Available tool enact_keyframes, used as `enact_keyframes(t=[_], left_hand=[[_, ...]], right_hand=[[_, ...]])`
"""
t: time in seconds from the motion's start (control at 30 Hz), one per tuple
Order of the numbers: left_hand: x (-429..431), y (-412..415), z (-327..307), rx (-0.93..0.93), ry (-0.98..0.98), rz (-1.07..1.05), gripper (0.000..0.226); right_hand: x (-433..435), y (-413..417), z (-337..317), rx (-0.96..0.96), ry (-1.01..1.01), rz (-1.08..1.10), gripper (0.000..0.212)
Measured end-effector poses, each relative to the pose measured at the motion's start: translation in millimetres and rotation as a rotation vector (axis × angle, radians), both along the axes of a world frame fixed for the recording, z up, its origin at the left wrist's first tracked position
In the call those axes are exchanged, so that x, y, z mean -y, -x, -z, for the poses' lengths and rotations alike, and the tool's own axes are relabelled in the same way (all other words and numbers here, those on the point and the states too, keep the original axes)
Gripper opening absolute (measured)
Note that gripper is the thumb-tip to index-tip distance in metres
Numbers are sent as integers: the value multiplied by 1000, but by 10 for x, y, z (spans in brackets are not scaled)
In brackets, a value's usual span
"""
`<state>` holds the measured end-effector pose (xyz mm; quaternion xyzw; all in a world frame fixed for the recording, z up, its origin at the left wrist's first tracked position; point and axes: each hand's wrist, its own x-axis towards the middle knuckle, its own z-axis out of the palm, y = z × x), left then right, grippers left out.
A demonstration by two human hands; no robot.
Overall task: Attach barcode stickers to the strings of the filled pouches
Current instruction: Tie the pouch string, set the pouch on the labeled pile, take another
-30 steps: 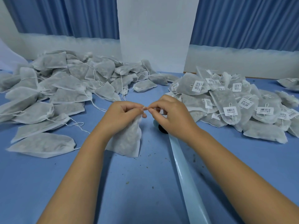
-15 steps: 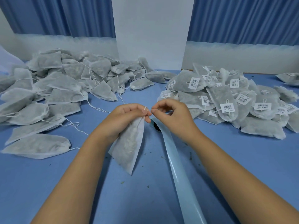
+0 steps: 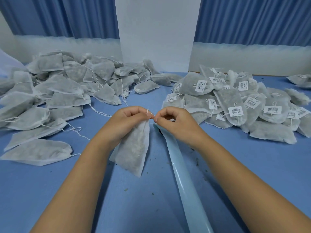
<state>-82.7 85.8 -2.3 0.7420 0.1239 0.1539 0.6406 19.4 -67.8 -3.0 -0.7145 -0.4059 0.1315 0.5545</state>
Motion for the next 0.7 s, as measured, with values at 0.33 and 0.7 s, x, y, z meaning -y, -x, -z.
enact_keyframes(t=[0.33, 0.7], left_hand=[[-26, 41, 10, -124, -122, 2, 12], [-141, 91, -7, -238, -287, 126, 18]], right_hand=[[-20, 29, 39, -20, -95, -49, 24], [14, -41, 78, 371, 138, -120, 13]])
